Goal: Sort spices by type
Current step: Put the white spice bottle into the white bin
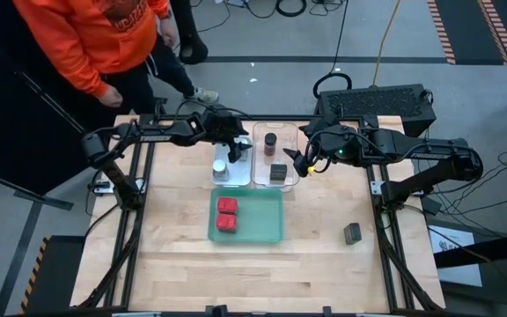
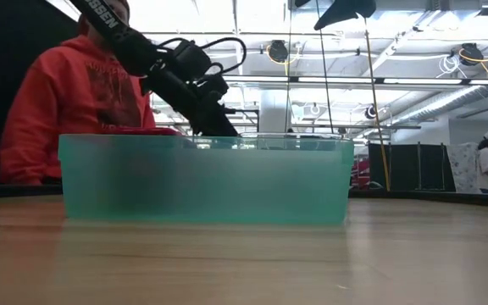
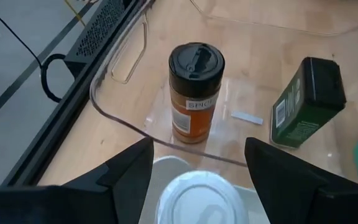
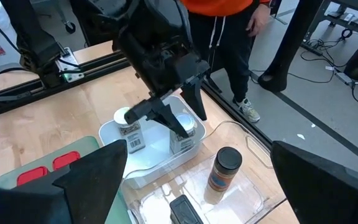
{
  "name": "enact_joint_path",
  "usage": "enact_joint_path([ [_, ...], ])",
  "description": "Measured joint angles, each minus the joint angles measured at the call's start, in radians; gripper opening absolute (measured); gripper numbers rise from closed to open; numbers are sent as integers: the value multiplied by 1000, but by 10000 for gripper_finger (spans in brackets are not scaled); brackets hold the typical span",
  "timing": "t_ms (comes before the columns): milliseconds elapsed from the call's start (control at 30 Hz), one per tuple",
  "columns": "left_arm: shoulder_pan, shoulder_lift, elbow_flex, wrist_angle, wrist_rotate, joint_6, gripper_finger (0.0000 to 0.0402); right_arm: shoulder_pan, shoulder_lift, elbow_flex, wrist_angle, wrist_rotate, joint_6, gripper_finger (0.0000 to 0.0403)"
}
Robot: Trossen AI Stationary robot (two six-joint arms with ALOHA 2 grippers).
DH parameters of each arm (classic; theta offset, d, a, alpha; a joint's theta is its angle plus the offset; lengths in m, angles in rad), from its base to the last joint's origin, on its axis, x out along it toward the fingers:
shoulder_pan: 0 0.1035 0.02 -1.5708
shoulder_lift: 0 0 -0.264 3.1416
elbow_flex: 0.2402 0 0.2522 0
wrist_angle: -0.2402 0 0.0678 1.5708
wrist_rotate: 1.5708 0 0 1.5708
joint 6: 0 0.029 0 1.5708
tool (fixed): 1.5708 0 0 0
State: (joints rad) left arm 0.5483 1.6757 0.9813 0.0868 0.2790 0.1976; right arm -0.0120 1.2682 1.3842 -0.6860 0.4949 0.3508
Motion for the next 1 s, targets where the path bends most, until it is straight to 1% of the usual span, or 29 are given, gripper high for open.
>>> enact_joint_path([
  [167,2,-55,0,-29,-2,-8,260,0,0,0,1,-3,0,380],
  [233,3,-87,0,-59,-32,-9,260,0,0,0,1,-3,0,380],
  [367,1,-177,1,-203,-31,-46,250,0,0,0,1,-3,-6,380],
  [433,-18,-207,0,-297,-1,-61,227,0,0,0,1,-3,-8,380],
  [467,-33,-216,0,-327,17,-61,209,0,0,0,2,-3,-8,380],
  [533,-68,-222,-14,-357,22,-63,162,0,0,0,10,-3,-8,380],
  [567,-86,-219,-23,-355,7,-70,134,0,0,0,17,-2,-8,380],
  [667,-118,-184,-34,-348,-103,-93,45,0,0,0,37,-2,-15,380],
  [700,-119,-169,-34,-342,-123,-111,24,0,0,0,38,-1,-18,380],
  [733,-116,-155,-34,-326,-130,-130,13,0,0,0,41,2,-21,380],
  [867,-108,-96,-34,-216,-167,-184,10,0,0,0,53,3,-36,380],
  [1000,-104,-55,-34,-188,-171,-197,4,0,0,0,61,3,-41,380],
])
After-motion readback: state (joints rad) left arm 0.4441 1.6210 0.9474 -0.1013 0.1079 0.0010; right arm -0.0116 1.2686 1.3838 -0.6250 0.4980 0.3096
